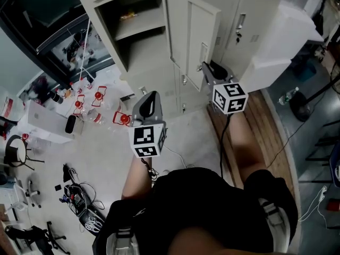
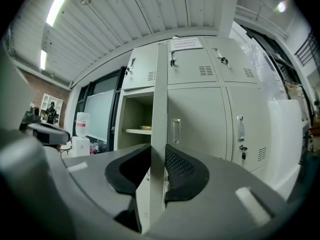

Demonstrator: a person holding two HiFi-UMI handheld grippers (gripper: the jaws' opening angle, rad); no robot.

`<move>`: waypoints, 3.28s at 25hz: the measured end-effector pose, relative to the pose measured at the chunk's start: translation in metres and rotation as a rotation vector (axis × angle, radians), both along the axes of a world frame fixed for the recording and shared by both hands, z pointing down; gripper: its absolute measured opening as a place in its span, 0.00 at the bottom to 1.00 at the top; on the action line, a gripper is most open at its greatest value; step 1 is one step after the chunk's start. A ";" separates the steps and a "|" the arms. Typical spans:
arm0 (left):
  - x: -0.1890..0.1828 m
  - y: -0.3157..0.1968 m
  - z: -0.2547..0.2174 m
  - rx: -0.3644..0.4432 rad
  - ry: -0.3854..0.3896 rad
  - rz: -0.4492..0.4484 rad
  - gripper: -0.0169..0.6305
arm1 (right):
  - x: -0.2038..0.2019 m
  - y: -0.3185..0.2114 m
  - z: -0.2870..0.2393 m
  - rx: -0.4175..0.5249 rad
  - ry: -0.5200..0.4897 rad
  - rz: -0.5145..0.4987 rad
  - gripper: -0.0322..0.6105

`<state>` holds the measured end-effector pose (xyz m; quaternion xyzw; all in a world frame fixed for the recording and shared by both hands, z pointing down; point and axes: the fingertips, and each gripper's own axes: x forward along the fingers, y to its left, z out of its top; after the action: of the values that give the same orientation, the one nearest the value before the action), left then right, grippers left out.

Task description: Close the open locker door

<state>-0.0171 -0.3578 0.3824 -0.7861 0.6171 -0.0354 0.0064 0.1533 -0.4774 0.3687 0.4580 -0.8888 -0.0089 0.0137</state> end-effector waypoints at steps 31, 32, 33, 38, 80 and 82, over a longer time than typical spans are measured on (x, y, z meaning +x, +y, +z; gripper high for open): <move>-0.069 0.026 0.002 0.006 0.023 -0.036 0.03 | -0.130 0.050 -0.001 0.002 0.045 -0.125 0.24; -0.074 0.028 0.002 0.008 0.024 -0.041 0.03 | -0.135 0.051 0.000 0.002 0.049 -0.122 0.24; -0.078 0.029 0.002 0.010 0.024 -0.045 0.03 | -0.141 0.052 0.000 0.001 0.052 -0.118 0.24; -0.104 0.035 0.002 0.010 0.027 -0.071 0.03 | -0.173 0.050 0.000 -0.009 0.069 -0.084 0.23; -0.304 0.044 -0.005 -0.004 0.026 -0.347 0.03 | -0.361 -0.080 0.002 -0.076 0.125 0.081 0.17; -0.305 0.044 -0.005 -0.006 0.024 -0.358 0.03 | -0.365 -0.087 0.002 -0.079 0.121 0.071 0.17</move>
<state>-0.3224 -0.3136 0.3770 -0.6642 0.7470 -0.0286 -0.0095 -0.2118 -0.5645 0.3703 0.4868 -0.8693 -0.0010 0.0859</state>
